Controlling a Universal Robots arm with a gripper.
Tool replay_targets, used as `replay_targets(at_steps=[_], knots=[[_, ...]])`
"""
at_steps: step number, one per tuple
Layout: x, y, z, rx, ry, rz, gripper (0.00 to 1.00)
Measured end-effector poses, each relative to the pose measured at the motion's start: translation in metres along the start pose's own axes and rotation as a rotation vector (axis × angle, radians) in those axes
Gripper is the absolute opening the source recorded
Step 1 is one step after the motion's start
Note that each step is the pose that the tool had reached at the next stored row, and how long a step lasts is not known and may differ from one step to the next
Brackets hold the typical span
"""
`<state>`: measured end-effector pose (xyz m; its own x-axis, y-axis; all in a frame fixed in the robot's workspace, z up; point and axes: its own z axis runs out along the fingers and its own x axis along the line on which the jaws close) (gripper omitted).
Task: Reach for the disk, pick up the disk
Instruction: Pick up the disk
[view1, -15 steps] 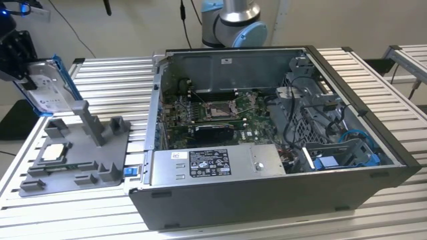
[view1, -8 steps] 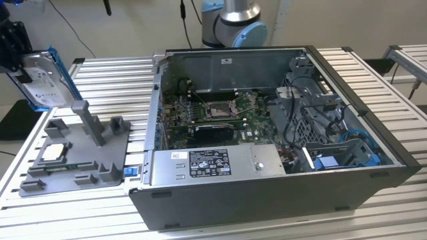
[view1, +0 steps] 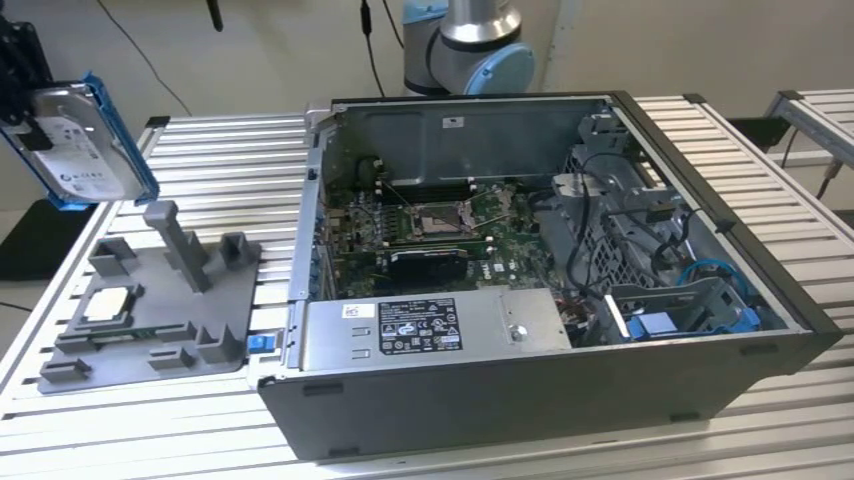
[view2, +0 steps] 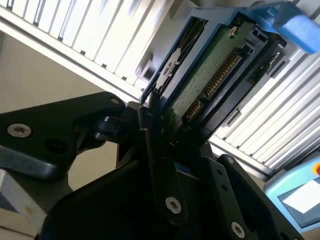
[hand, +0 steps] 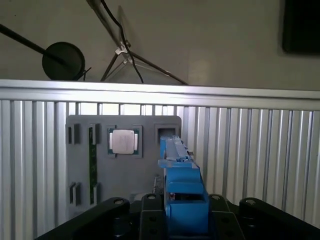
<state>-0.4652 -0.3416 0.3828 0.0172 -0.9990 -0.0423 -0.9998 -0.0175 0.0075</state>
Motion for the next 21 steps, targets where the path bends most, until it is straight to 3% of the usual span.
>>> replay_targets(at_steps=[21], knots=[[-0.0021, 0.0004, -0.0499, -0.001, 0.0, 0.0, 0.0]])
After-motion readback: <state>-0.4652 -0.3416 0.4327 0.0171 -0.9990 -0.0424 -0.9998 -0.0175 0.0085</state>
